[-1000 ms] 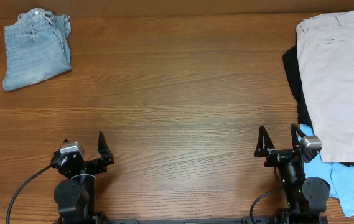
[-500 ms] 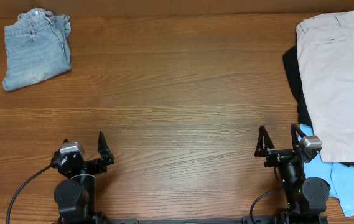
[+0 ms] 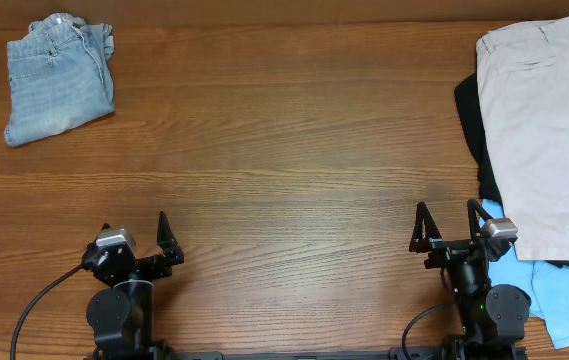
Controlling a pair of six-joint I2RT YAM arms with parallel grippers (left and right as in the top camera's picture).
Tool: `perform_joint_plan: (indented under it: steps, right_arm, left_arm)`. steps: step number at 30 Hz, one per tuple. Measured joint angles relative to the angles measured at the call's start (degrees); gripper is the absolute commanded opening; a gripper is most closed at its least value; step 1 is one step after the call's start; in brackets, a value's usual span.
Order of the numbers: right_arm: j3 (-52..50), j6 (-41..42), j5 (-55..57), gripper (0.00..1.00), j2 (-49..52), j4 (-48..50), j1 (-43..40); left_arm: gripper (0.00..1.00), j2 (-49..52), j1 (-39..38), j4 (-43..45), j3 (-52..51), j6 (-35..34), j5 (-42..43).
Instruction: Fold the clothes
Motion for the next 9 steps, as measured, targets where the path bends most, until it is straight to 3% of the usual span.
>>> perform_joint_plan:
  steps: [9]
  right_arm:
    - [0.0,0.0,0.0,1.0,0.0,0.0,0.0]
  left_arm:
    - [0.99,0.0,0.0,0.0,0.0,0.0,0.0]
